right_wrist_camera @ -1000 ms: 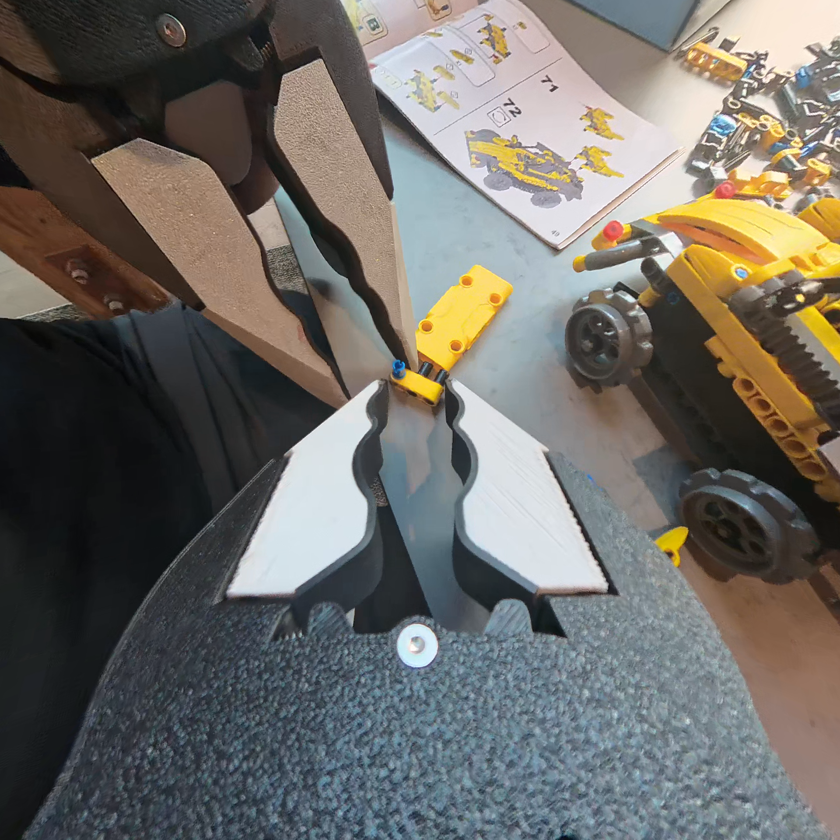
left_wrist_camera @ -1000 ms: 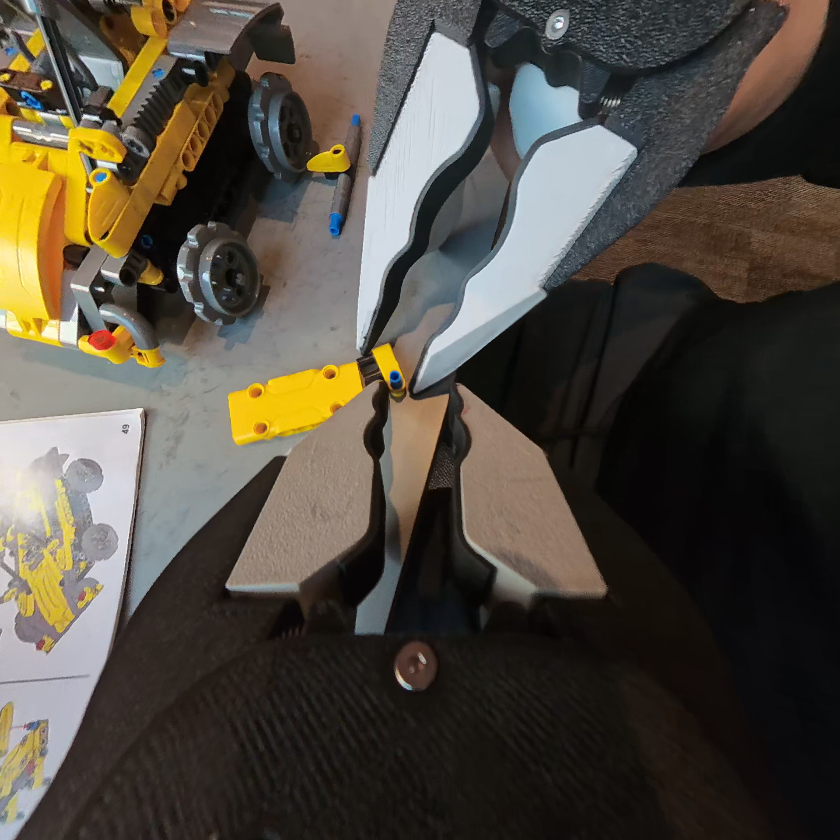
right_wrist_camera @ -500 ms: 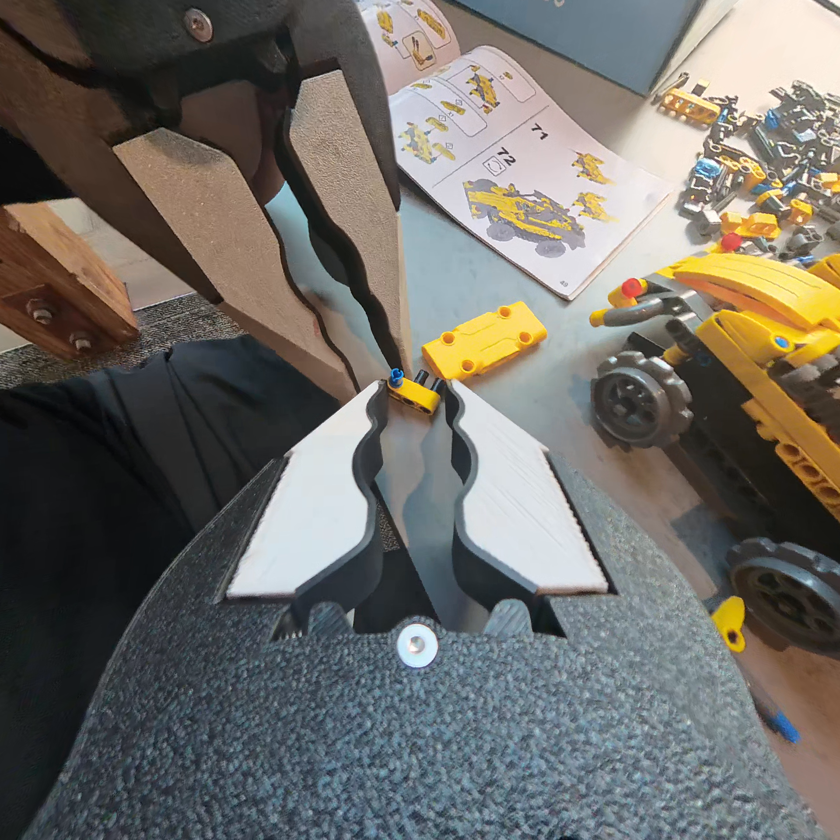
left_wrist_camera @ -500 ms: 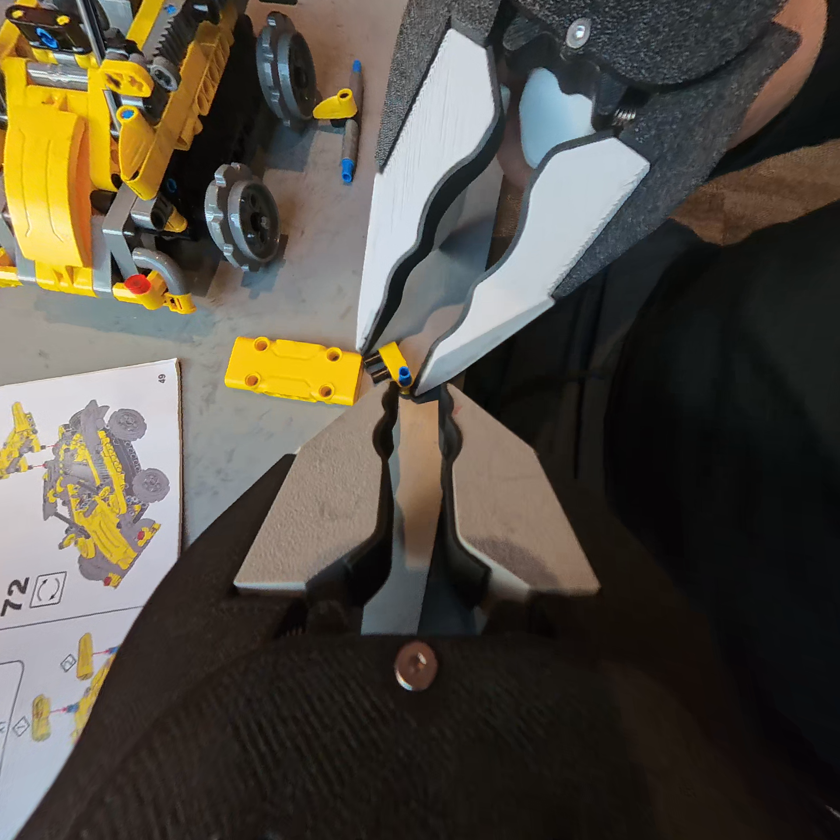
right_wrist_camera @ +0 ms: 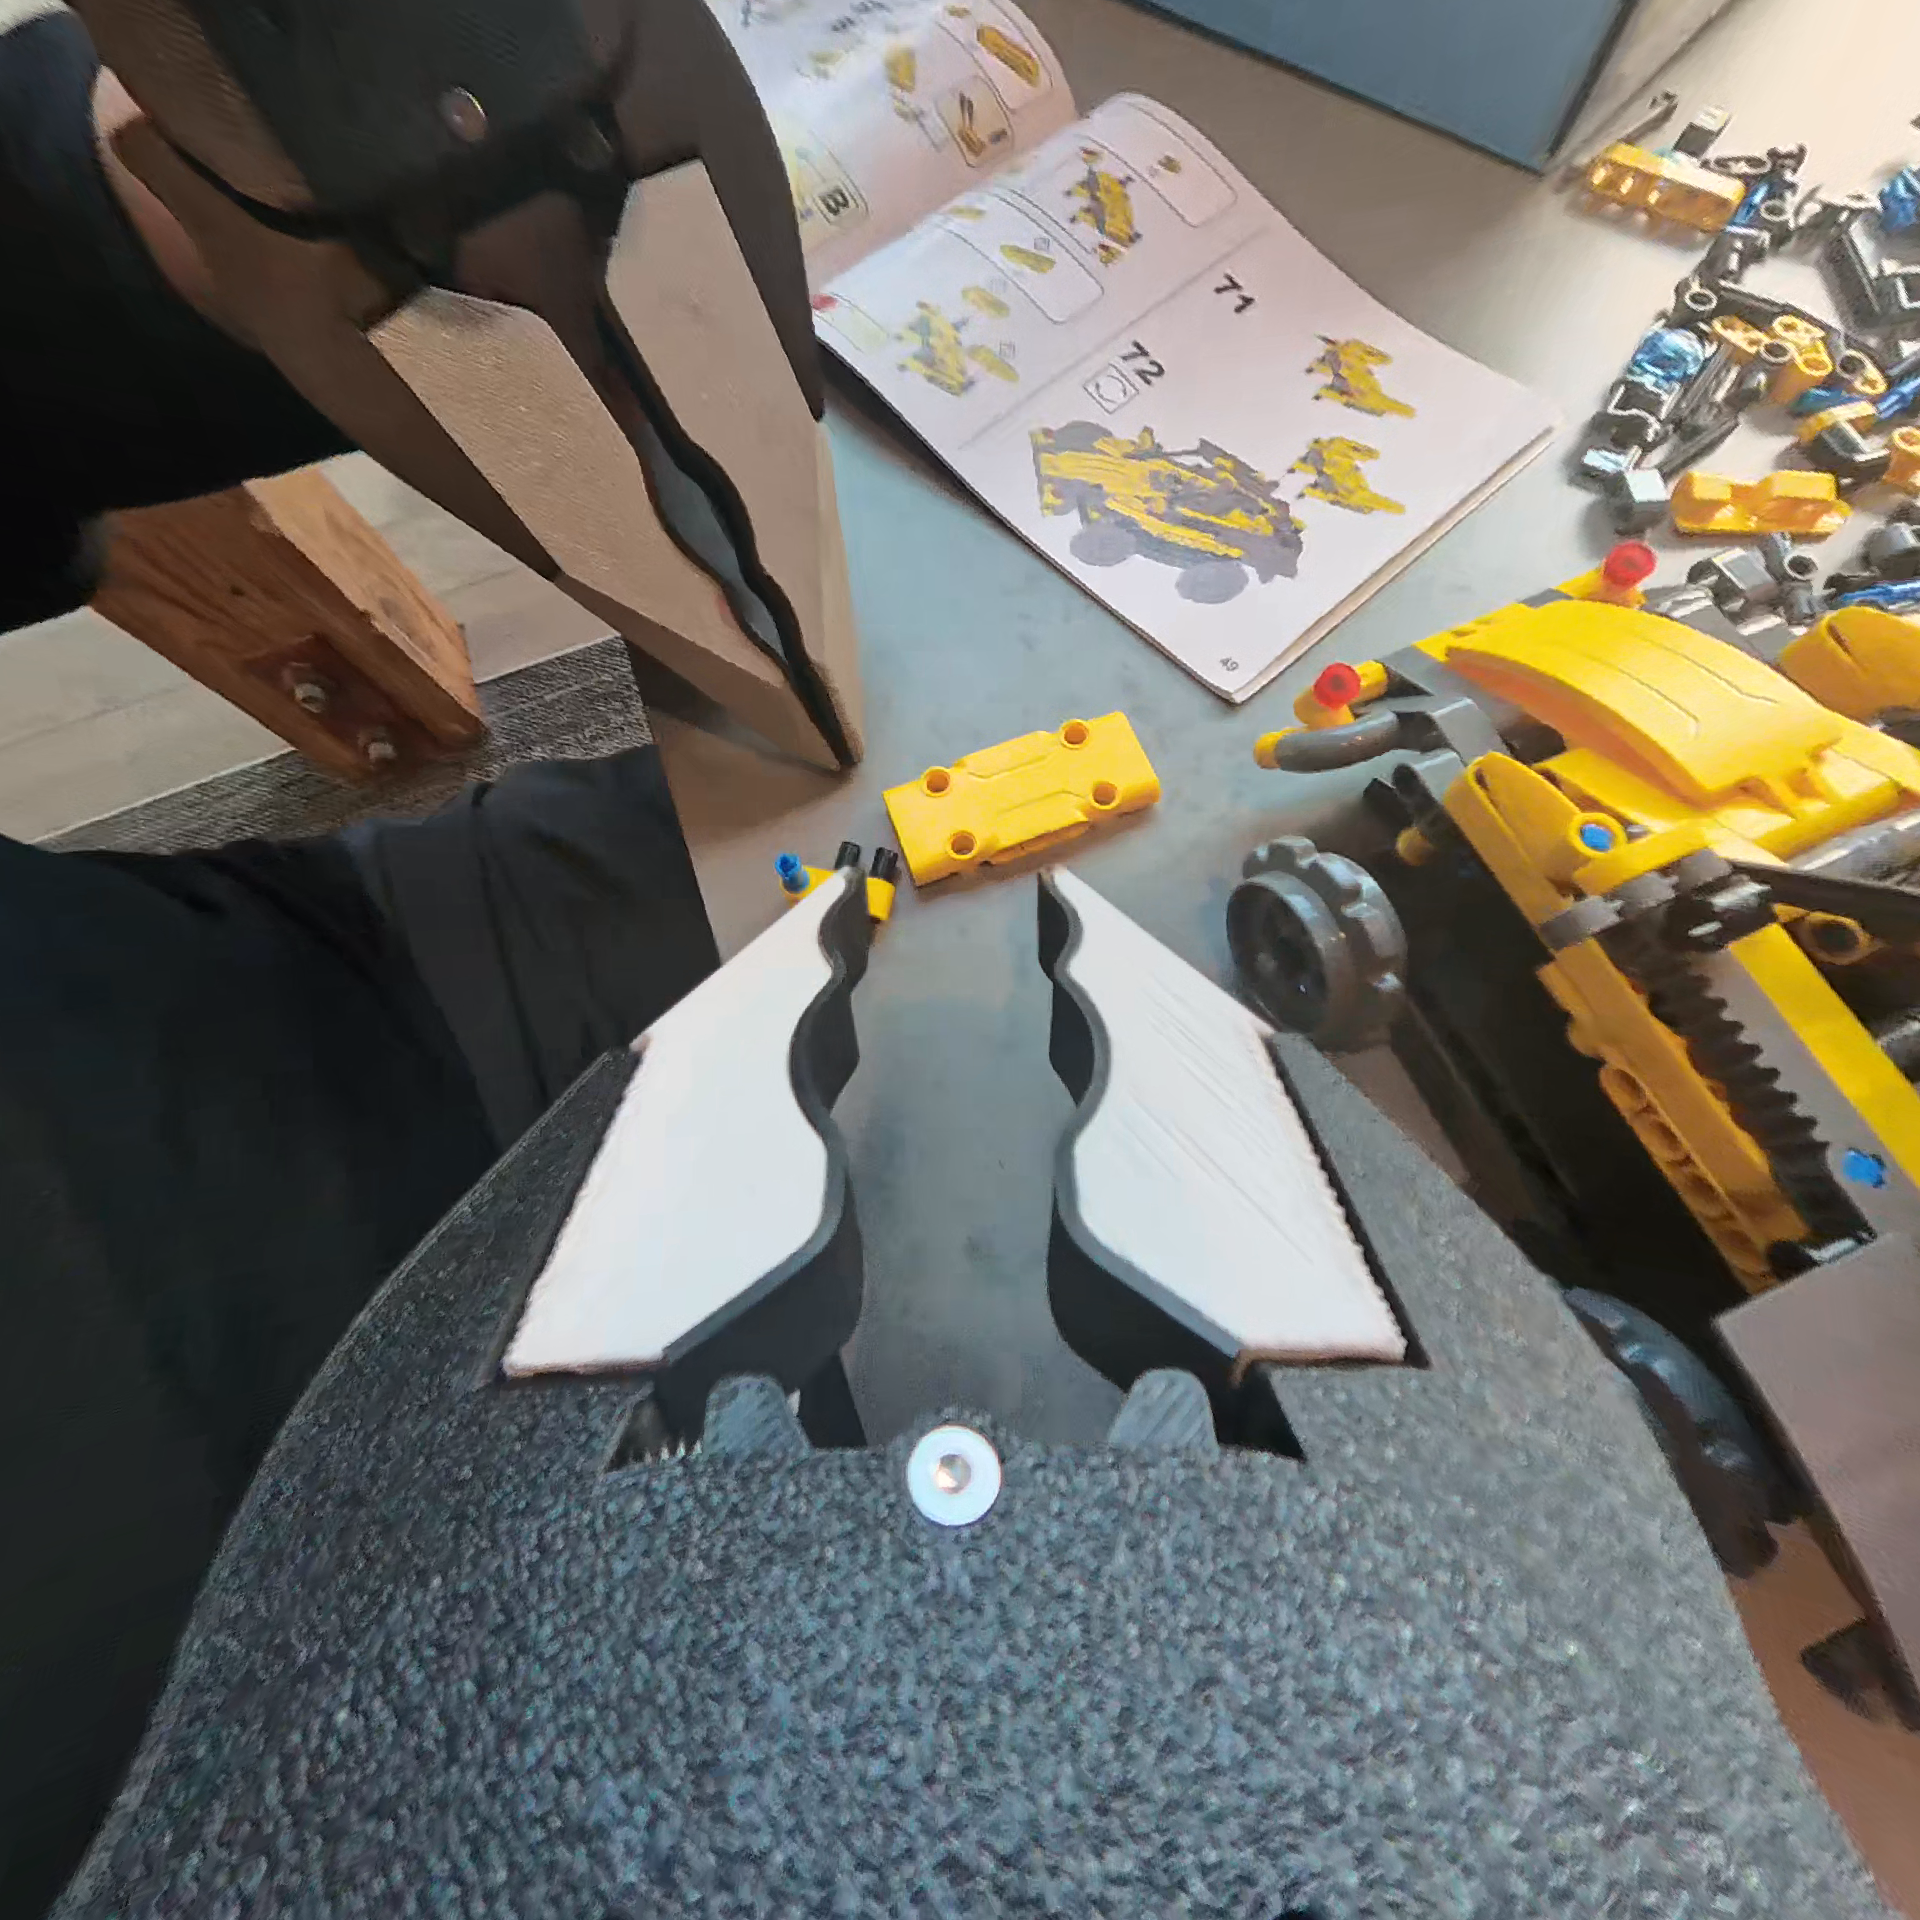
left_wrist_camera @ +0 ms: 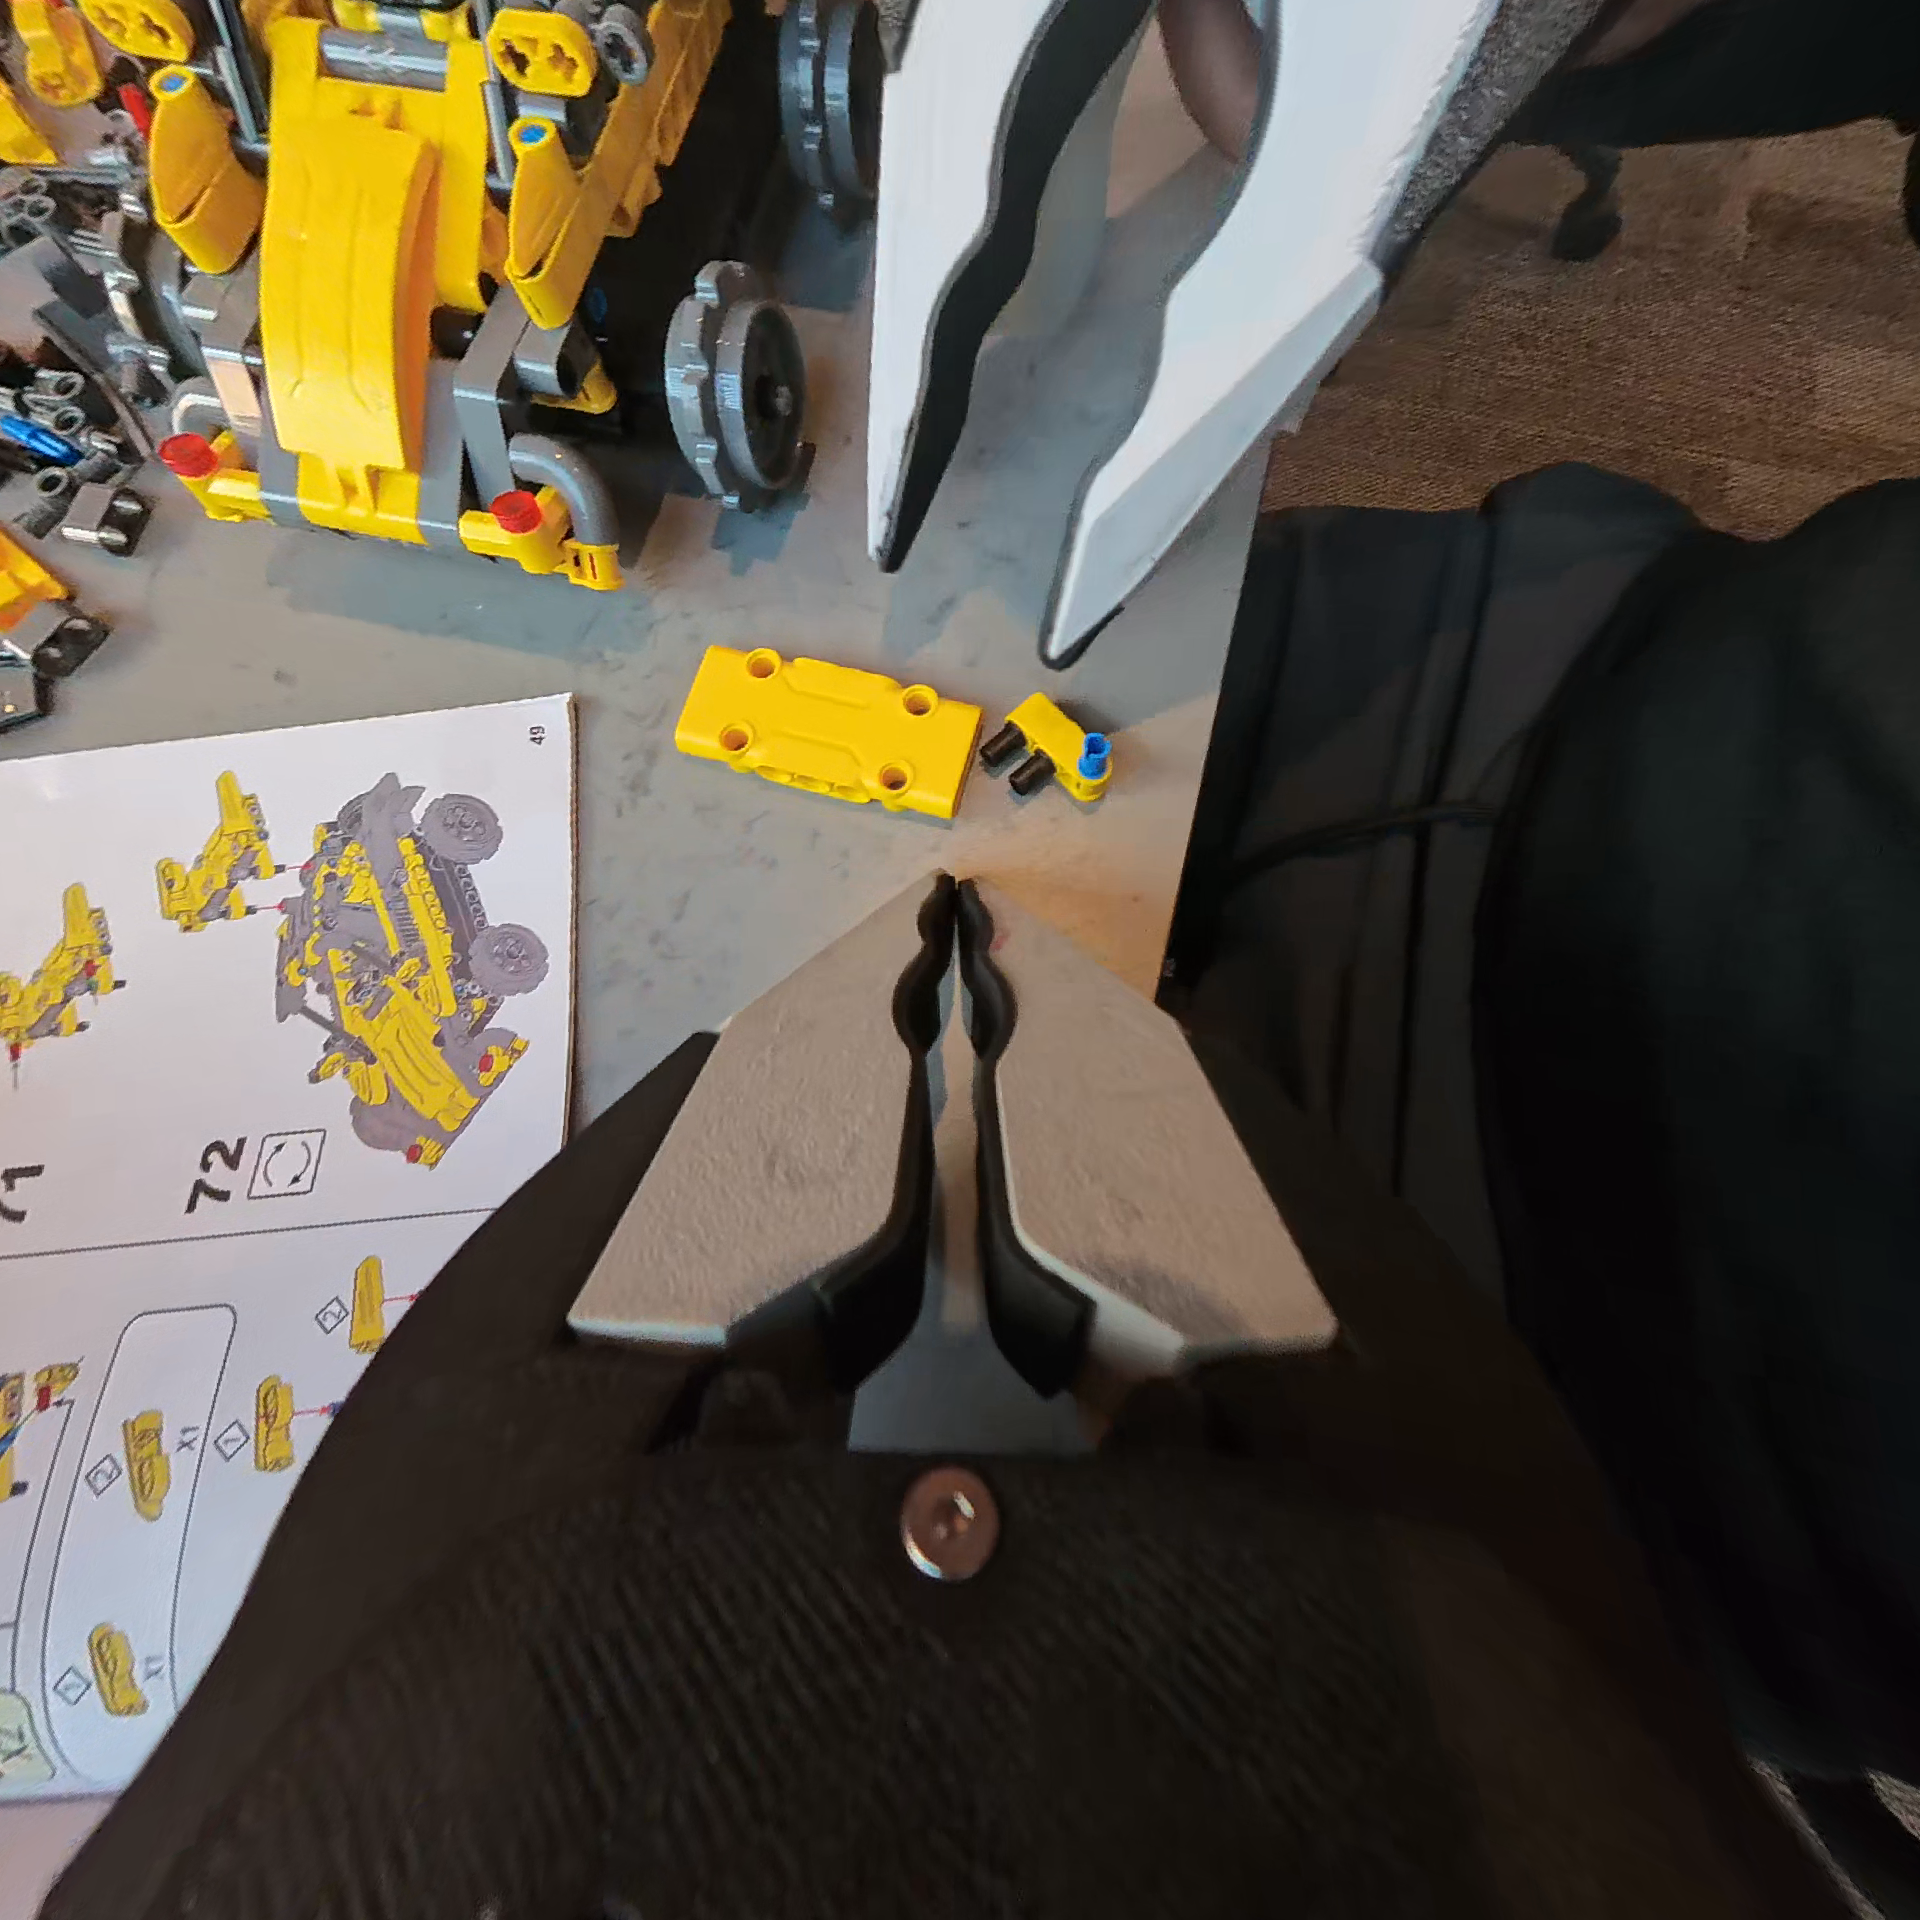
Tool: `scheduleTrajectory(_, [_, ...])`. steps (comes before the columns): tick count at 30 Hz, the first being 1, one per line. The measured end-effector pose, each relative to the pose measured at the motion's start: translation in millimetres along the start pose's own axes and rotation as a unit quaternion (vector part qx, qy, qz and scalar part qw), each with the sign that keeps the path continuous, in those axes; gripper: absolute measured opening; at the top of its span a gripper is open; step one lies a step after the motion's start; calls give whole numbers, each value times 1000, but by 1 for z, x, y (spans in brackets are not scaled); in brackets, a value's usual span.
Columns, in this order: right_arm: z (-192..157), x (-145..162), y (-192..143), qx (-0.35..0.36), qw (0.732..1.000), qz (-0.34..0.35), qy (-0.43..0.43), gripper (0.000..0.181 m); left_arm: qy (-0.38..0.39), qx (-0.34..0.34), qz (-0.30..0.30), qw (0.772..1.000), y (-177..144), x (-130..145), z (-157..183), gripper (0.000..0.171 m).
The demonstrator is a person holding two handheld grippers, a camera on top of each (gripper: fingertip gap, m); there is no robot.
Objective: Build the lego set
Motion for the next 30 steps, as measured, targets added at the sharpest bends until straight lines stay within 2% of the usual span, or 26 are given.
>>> scheduleTrajectory(5, [2,-1,-4,15,999,1,-43,31,3,-27,-4,1000,-4,4,0,1])
scheduleTrajectory(10, [13,-4,-10,10,997,-16,-68,28,-9,-36,0,999,-11,9,5,8])
scheduleTrajectory(15, [18,-6,-8,1,994,-41,-106,23,-16,-44,13,999,-5,-9,21,23])
scheduleTrajectory(20, [11,-5,-1,-9,988,-65,-141,25,-21,-51,11,998,12,-23,29,23])
scheduleTrajectory(22, [11,-7,4,-5,988,-62,-142,33,-18,-59,6,998,16,-24,28,24])
scheduleTrajectory(26, [12,-16,7,1,987,-50,-150,33,-11,-78,-5,997,17,-23,21,23])
scheduleTrajectory(28, [12,-18,10,-7,986,-61,-153,34,-13,-77,-6,997,17,-23,18,18])
scheduleTrajectory(30, [15,-16,16,-11,985,-78,-156,35,-9,-70,-6,997,17,-23,17,6])
Point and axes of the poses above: each gripper's, where its closed fingertips meet, y out along the fingers, x out of its underside, z = x × y across the jaws, the point moved 3 cm from there along -y, back along the fingers, and after that the axes turned 9 degrees about y, right-handed, at the moved point
